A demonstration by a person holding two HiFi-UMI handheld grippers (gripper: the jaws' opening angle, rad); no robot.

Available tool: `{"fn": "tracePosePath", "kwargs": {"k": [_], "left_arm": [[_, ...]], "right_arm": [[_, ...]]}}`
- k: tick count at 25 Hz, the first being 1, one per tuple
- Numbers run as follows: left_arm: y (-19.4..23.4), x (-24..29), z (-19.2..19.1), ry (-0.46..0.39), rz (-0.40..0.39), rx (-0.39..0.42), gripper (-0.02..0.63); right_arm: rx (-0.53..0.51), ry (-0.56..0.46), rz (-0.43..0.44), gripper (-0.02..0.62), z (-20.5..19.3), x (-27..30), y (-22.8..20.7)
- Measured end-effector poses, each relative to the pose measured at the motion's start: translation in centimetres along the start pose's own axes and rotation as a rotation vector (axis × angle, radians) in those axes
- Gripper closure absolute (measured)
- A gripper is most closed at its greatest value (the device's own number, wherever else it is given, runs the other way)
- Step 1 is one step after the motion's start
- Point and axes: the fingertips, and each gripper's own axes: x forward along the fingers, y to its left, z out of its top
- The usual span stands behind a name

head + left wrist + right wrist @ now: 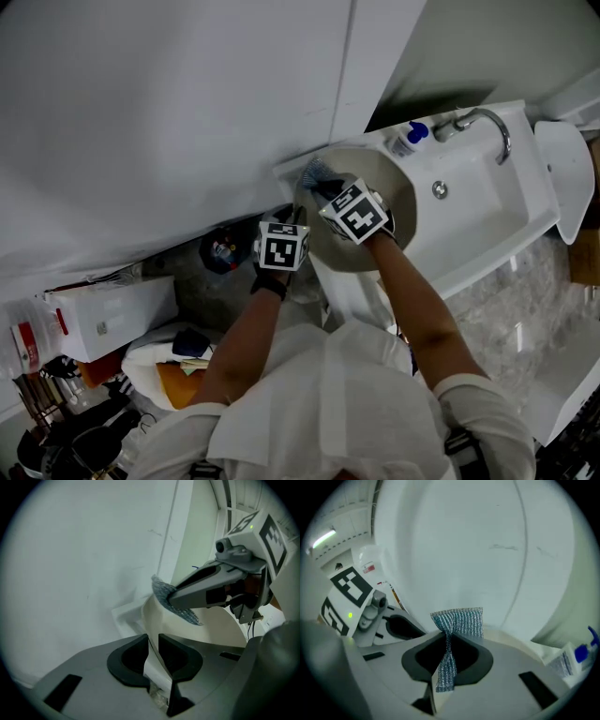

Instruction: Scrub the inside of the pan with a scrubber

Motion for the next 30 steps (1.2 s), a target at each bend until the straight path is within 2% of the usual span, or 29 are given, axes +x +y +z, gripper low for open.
{"fn": "tracePosePath", "kwargs": {"k": [3, 6, 9, 13, 15, 19, 24, 30], "left_arm": [[-0.1, -0.1, 0.0, 0.003, -0.001, 0.004, 0.529], [-0.3, -0.3, 0.1, 0.005, -0.007, 0.007, 0.529], [-0.2, -0.3, 0.1, 0.002, -0.007, 0.007, 0.529], [-0.2, -0.2, 0.1, 0.003, -0.005, 0.009, 0.529], [-0.3, -0.2, 0.1, 0.005, -0.007, 0.009, 0.529], [-0.1, 0.0, 0.0, -0.005, -0.003, 0.008, 0.528], [0.0, 0.0, -0.1, -0.003, -0.004, 0.003, 0.529], [0.0, -0.2, 0.0, -0.003, -0.009, 0.000, 0.529]], "right_arm": [[-0.037, 0.004, 0.062, 0.555, 1.6, 2.2, 2.1], [-0.054, 0.032, 0.051, 0.555, 1.5, 3.7, 1.9], [-0.018, 0.030, -0.012, 0.555, 1.6, 3.8, -0.5], [0.043, 0.039, -0.136, 0.555, 0.9, 2.9, -5.5], [0.054, 0.051, -0.164, 0.555, 0.3, 2.5, -7.2], [-0.037, 0.101, -0.203, 0.555, -0.5, 1.9, -7.9], [-0.143, 0.214, -0.259, 0.555, -2.9, 0.8, -9.1], [-0.179, 0.338, -0.342, 0.555, -6.9, -3.1, -12.3]]}}
